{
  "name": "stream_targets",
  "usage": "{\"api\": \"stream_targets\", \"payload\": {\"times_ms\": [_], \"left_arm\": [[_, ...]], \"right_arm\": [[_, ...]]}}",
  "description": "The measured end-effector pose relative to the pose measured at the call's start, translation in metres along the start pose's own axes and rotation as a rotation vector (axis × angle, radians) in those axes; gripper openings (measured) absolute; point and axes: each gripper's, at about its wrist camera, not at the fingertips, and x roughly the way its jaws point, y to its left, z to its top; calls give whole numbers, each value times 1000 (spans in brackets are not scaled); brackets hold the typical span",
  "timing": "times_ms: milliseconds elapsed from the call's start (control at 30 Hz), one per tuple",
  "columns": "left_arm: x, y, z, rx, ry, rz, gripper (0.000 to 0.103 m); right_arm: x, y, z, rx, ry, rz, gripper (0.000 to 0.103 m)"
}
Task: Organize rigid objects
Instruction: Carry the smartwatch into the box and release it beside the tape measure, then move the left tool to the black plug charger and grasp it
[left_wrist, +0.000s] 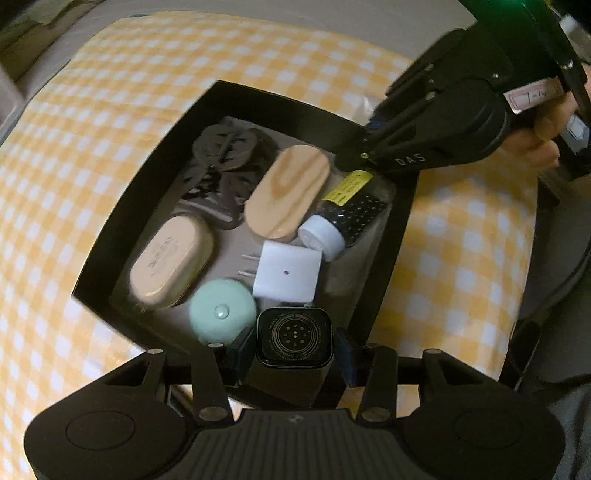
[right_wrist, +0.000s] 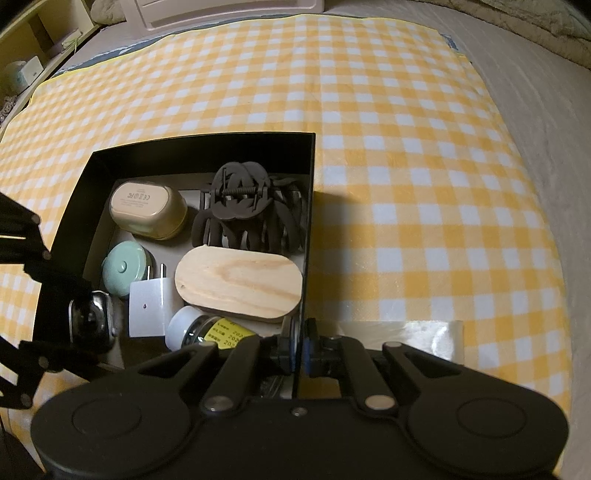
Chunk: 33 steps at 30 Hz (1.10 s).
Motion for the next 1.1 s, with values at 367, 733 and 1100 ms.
{"api": "stream_targets", "payload": {"times_ms": [367,733,1100], "left_arm": [[8,16,8,-54,-9,4,74],[-24,18,-3,-191,-134,-10,74],[-78,7,-27,-414,-323,82,91]], "right_arm": [[0,2,-1,-2,0,-1,6],[-1,0,-1,-6,1,1,6],[0,0,0,-7,1,1,6]]}}
